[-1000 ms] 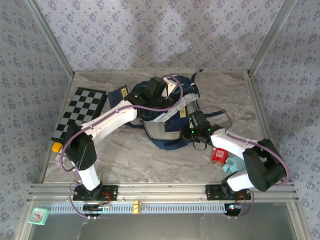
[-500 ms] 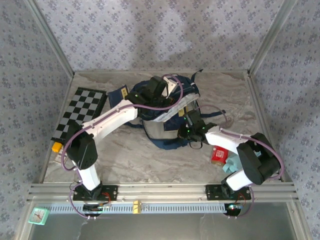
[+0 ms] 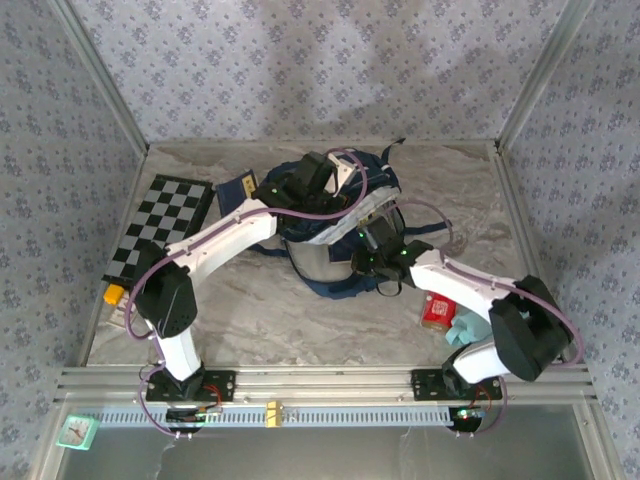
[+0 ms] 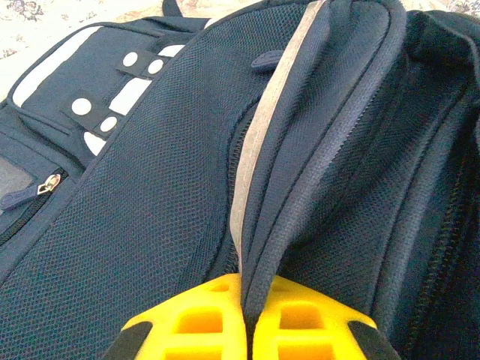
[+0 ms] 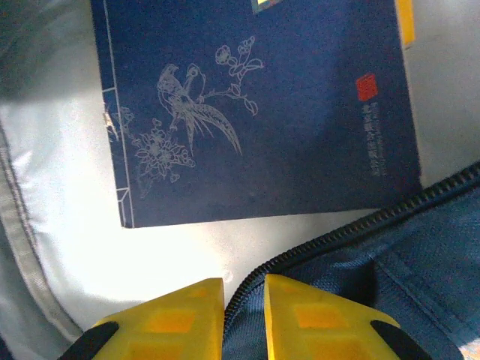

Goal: Pack the student bag

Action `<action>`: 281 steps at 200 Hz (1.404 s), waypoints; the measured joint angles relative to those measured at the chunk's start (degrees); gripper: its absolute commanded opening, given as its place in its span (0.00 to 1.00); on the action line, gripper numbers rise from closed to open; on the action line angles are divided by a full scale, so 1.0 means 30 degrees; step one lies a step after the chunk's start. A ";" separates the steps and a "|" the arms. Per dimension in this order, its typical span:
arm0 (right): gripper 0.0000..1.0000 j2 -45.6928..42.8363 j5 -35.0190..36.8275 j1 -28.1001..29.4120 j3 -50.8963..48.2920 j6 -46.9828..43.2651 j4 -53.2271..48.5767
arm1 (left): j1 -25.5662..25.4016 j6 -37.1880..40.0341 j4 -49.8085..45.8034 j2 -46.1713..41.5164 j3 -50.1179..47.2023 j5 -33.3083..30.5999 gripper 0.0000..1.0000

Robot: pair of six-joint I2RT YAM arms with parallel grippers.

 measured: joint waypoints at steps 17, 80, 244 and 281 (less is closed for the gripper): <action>0.30 -0.0095 0.0481 0.0393 0.0386 0.0029 -0.0510 | 0.0000 0.0000 -0.0007 0.0000 0.0022 0.0000 0.00; 0.30 -0.2455 0.0801 0.0903 0.0962 0.0539 -0.1115 | -0.0007 0.0000 -0.0022 0.0000 0.0022 -0.0073 0.00; 0.06 0.2630 0.2659 0.0211 -0.0998 0.0401 0.4670 | 0.0000 0.0583 0.0029 0.0306 0.0393 0.1282 0.00; 0.07 0.3293 0.3432 -0.0255 -0.1166 -0.0685 0.7890 | 0.0015 0.1027 0.0240 0.0313 0.0393 0.1712 0.00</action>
